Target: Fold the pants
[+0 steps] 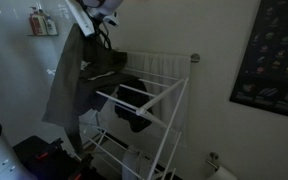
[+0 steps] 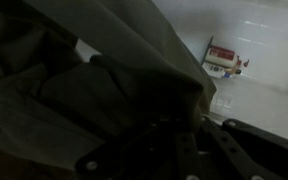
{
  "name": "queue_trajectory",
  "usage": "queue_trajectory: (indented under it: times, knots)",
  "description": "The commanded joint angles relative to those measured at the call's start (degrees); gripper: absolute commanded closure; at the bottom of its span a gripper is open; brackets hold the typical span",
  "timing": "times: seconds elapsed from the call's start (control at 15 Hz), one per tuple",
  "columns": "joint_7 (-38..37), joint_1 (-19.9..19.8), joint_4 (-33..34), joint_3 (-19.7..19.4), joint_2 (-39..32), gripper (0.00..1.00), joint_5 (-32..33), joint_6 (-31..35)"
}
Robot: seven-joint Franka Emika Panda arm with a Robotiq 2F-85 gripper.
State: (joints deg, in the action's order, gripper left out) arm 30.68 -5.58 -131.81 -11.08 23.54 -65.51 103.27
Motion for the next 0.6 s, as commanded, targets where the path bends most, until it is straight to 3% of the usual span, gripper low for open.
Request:
queue_trajectory:
  times: [0.0,0.27,0.53]
  knots:
    - [4.23,-0.94,5.01,0.37,-5.63,0.99,-6.15,6.99]
    - [10.98,-0.63,8.95,1.29,-10.89,0.99,-13.14,15.93]
    - [15.39,-0.69,10.56,2.38,-14.58,0.99,-12.01,20.06]
